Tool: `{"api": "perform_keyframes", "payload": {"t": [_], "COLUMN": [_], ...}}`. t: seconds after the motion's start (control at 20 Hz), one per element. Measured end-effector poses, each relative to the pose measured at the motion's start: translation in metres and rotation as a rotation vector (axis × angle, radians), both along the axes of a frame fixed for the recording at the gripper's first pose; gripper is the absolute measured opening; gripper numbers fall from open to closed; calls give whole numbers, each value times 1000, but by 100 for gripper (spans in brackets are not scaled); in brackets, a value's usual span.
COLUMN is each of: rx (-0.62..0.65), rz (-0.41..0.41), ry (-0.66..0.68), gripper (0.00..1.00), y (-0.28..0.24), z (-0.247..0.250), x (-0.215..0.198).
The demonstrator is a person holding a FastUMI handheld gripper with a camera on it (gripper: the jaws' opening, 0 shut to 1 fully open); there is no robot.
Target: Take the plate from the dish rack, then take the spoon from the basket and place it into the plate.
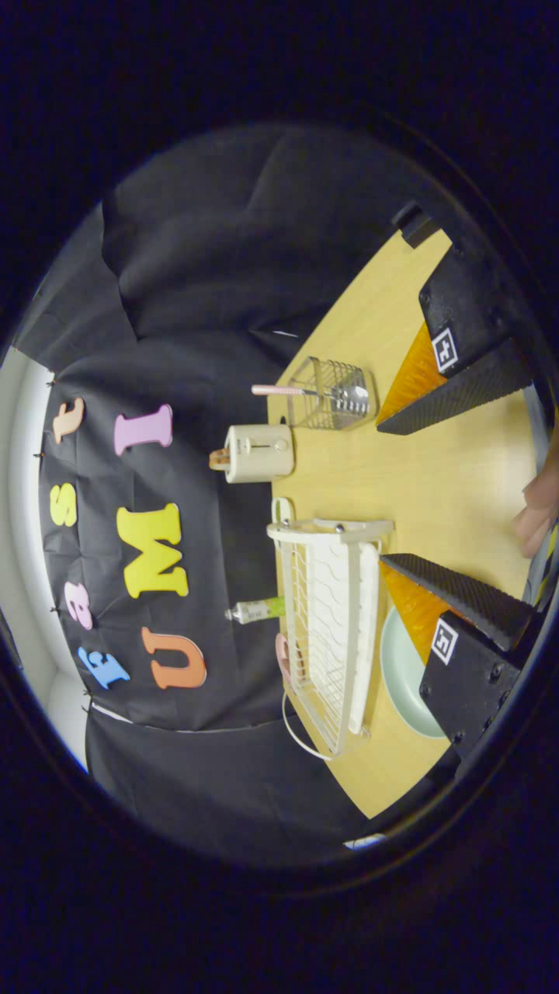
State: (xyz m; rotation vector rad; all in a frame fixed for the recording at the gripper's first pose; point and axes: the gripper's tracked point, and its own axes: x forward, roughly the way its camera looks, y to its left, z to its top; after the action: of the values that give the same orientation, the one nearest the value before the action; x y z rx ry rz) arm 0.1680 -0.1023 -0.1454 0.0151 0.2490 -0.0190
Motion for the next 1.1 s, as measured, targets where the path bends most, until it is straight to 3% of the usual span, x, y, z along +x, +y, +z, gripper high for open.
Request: {"api": "perform_keyframes", "payload": {"t": [0.2,0.45,0.6,0.8,0.95,1.1], "rx": [-45,-46,13,148,180,116], "rz": [-46,-40,-20,-2,-25,-31], "ry": [-72,-35,-52,40,29,104], "gripper": [100,100,100,99,79,45], "y": [-41,-75,-87,-95,-106,-106], "z": [34,41,50,43,46,22], "x": [40,112,156,200,229,244]}}
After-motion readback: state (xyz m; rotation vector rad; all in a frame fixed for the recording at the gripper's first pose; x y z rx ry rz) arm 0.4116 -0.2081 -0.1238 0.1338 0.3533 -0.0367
